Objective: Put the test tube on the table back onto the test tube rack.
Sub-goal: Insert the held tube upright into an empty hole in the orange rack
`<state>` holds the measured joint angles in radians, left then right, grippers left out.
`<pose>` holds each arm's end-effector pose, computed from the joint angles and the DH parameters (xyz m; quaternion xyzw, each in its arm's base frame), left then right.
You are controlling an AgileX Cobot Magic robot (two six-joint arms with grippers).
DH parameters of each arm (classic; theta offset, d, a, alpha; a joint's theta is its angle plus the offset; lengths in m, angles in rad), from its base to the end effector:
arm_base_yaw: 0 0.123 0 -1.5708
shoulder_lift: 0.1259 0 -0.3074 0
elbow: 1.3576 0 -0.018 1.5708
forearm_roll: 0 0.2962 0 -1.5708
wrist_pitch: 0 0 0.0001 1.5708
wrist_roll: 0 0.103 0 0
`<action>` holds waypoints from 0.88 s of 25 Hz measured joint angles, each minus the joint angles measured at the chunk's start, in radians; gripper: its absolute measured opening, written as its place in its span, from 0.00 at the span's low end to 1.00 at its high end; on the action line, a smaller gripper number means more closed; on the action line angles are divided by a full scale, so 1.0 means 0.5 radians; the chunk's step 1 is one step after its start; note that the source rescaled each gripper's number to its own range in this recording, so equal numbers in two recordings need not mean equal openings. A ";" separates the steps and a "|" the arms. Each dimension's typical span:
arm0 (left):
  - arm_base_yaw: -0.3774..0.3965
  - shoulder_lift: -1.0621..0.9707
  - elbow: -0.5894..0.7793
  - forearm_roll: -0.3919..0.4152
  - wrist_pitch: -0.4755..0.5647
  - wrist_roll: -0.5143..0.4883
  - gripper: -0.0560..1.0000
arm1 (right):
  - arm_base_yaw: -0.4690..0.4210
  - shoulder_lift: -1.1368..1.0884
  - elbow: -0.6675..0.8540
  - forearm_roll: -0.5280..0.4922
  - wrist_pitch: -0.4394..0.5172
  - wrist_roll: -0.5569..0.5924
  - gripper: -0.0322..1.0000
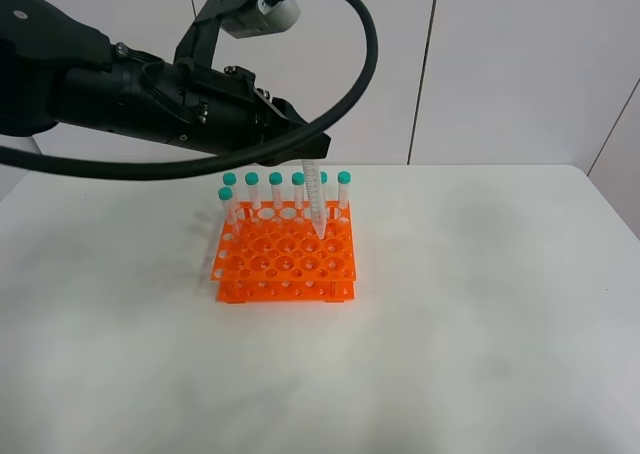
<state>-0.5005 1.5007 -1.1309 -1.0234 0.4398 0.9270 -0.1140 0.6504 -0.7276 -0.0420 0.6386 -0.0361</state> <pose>0.3239 -0.2199 0.3167 0.2799 0.8088 -0.2880 0.4296 0.1602 -0.0209 0.3576 0.0254 0.8529 -0.0585 0.5182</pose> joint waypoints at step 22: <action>0.000 0.000 0.000 0.000 0.006 0.040 0.05 | 0.000 -1.011 0.014 0.207 0.749 -0.006 0.38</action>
<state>-0.5005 1.5007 -1.1309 -1.0234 0.4428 0.9469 -0.1140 0.1448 -0.7204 0.0613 1.0132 -0.0390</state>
